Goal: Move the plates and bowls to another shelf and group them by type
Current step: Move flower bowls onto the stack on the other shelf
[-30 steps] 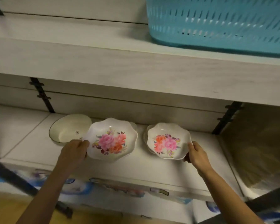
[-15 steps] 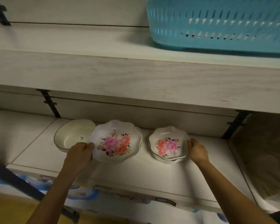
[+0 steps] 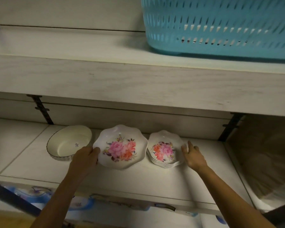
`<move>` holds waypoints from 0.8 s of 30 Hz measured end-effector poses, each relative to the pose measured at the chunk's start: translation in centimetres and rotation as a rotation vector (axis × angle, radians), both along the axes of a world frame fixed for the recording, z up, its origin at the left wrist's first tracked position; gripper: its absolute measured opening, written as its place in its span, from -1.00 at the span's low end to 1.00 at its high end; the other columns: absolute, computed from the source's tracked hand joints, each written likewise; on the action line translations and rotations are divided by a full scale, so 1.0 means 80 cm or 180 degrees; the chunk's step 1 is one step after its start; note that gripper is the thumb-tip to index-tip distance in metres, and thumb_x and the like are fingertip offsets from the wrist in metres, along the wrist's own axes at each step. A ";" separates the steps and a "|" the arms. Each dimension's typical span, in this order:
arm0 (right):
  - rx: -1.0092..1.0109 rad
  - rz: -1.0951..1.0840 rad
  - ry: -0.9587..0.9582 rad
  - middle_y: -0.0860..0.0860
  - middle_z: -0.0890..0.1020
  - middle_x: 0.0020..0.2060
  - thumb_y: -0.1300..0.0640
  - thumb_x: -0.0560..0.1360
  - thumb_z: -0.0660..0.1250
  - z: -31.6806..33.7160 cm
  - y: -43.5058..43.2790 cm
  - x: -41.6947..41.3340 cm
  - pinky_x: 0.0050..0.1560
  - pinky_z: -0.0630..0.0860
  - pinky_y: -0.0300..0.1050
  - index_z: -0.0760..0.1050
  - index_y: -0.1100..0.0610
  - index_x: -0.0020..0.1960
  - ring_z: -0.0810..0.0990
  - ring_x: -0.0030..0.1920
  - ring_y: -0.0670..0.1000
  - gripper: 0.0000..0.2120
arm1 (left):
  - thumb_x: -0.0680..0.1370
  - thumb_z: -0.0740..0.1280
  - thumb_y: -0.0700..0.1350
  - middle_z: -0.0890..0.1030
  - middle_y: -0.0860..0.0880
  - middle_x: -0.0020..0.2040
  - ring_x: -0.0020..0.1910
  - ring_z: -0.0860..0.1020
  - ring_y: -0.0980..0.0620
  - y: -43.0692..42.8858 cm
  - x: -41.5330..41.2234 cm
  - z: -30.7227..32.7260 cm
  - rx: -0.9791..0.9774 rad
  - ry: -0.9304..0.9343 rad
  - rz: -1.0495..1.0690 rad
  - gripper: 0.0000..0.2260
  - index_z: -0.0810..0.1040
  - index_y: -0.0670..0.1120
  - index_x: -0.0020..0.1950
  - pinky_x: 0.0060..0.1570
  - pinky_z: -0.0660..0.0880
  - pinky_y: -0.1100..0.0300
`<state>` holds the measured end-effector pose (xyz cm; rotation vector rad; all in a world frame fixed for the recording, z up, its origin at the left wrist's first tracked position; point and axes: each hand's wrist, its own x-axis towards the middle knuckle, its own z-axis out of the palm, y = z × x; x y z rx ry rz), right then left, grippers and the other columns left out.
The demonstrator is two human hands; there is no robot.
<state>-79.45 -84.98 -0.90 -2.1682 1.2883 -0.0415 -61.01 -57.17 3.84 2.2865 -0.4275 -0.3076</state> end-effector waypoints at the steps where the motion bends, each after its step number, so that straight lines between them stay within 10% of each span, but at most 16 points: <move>1: -0.0043 0.0001 -0.0052 0.21 0.25 0.42 -0.09 0.62 -0.04 0.003 0.003 -0.005 0.27 0.35 0.03 0.04 0.12 0.52 0.41 0.31 0.27 -0.47 | 0.56 0.17 -0.20 0.39 -0.09 -0.45 -0.38 0.40 -0.07 -0.008 -0.003 0.000 -0.0047 -0.0033 -0.0100 -0.65 0.34 -0.14 -0.45 -0.35 0.33 0.14; 13: -0.0589 0.0448 0.0051 -0.02 0.53 0.12 -0.02 0.59 0.11 0.042 0.039 -0.092 0.03 0.51 -0.11 0.47 0.00 0.21 0.54 -0.01 -0.01 -0.72 | 0.55 0.14 -0.14 0.49 -0.24 -0.19 -0.13 0.46 -0.16 -0.131 -0.024 -0.024 0.0390 0.0248 -0.0731 -0.74 0.46 -0.26 -0.24 -0.14 0.32 0.12; 17: -0.0628 0.0617 0.0183 -0.08 0.60 0.08 -0.02 0.58 0.12 0.048 0.049 -0.124 -0.02 0.54 -0.17 0.50 -0.04 0.15 0.57 -0.03 -0.04 -0.76 | 0.55 0.15 -0.15 0.37 -0.09 -0.38 -0.21 0.41 -0.10 -0.162 -0.031 -0.029 0.0505 0.0301 -0.0939 -0.75 0.40 -0.24 -0.27 -0.21 0.26 0.14; 22: -0.0611 0.0697 0.0251 -0.12 0.60 0.05 -0.06 0.57 0.11 0.057 0.058 -0.151 -0.01 0.53 -0.15 0.50 -0.07 0.12 0.57 -0.03 -0.04 -0.76 | 0.57 0.12 -0.15 0.53 -0.23 0.09 0.13 0.50 -0.19 -0.190 -0.034 -0.041 0.0879 0.0217 -0.1119 -0.74 0.42 -0.27 0.15 0.10 0.43 0.06; 24: -0.0582 0.0687 0.0250 -0.12 0.59 0.05 -0.05 0.57 0.11 0.059 0.060 -0.158 0.02 0.54 -0.12 0.50 -0.07 0.13 0.57 -0.02 -0.04 -0.76 | 0.57 0.12 -0.09 0.55 -0.17 -0.14 0.06 0.52 -0.21 -0.198 -0.036 -0.042 0.0933 0.0298 -0.1139 -0.75 0.47 -0.25 -0.02 0.05 0.47 0.10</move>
